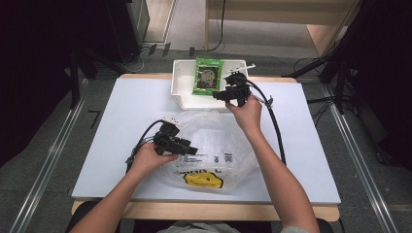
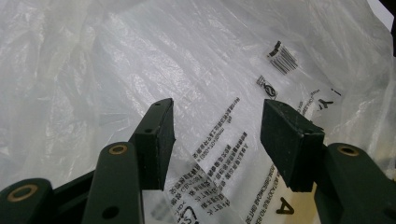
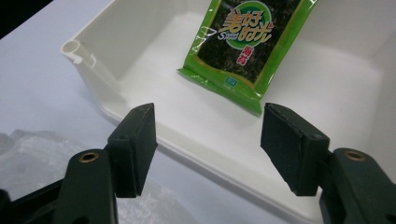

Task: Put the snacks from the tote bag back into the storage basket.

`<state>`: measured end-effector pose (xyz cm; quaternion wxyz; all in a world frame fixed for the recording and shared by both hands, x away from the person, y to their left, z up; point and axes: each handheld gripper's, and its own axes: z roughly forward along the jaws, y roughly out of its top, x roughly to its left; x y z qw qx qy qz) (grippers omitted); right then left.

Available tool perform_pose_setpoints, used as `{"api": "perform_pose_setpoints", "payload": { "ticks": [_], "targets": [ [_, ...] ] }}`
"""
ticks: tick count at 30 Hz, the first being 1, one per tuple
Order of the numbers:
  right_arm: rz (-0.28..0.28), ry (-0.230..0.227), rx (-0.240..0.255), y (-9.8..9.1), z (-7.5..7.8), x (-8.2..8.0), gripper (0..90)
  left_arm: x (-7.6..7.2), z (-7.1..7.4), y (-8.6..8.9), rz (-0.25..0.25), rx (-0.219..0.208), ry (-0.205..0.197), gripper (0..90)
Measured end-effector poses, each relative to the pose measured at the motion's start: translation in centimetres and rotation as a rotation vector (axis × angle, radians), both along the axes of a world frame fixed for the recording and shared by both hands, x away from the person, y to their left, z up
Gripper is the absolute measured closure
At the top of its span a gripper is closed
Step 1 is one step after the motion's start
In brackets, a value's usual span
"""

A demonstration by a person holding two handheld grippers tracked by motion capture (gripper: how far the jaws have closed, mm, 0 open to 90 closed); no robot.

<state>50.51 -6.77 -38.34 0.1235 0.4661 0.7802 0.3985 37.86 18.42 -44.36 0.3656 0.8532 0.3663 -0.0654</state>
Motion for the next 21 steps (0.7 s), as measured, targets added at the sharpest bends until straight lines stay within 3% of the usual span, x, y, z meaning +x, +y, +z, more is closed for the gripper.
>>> {"api": "perform_pose_setpoints", "payload": {
  "ticks": [13,21],
  "targets": [
    [0.059,0.012,0.056,-1.4,-1.3,-3.5,38.7,0.1,0.0,0.1,0.004,0.001,0.000,45.2],
    [0.080,0.011,0.061,-2.3,-2.1,-5.3,40.0,0.1,0.0,0.1,0.001,0.006,-0.002,45.1]
  ]
}}
